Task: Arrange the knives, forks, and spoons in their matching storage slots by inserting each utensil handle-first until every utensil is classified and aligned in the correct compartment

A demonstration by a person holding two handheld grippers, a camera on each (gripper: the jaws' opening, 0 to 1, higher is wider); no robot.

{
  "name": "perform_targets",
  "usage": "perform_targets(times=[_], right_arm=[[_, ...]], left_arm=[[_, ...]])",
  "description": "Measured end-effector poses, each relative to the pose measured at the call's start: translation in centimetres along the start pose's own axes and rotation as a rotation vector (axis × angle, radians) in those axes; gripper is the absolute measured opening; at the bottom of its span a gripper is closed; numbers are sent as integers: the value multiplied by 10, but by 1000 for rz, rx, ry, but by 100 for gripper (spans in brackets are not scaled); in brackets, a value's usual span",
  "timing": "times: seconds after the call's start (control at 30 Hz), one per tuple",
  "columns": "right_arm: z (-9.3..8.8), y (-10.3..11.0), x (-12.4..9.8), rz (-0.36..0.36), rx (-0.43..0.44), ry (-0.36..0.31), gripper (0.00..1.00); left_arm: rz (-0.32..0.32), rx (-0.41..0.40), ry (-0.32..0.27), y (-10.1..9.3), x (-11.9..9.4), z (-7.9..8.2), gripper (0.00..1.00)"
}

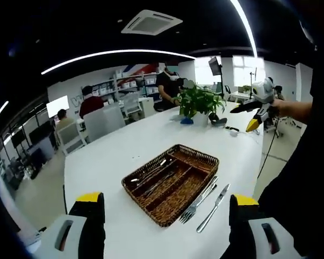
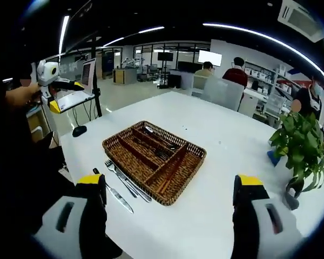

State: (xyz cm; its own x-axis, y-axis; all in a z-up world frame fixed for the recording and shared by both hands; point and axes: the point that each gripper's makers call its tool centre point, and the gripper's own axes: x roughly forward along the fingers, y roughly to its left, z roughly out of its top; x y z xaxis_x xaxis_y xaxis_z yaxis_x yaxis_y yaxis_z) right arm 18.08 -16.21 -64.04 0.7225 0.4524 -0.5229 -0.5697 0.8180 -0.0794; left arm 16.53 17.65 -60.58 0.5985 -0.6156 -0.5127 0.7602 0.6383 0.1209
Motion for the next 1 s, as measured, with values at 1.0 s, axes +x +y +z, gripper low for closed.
perform_targets(times=[1.0], right_arm=[[21,3,-20,8,-19,-80,99]], left_arm=[[-311,418,245,-35,42,82,100]])
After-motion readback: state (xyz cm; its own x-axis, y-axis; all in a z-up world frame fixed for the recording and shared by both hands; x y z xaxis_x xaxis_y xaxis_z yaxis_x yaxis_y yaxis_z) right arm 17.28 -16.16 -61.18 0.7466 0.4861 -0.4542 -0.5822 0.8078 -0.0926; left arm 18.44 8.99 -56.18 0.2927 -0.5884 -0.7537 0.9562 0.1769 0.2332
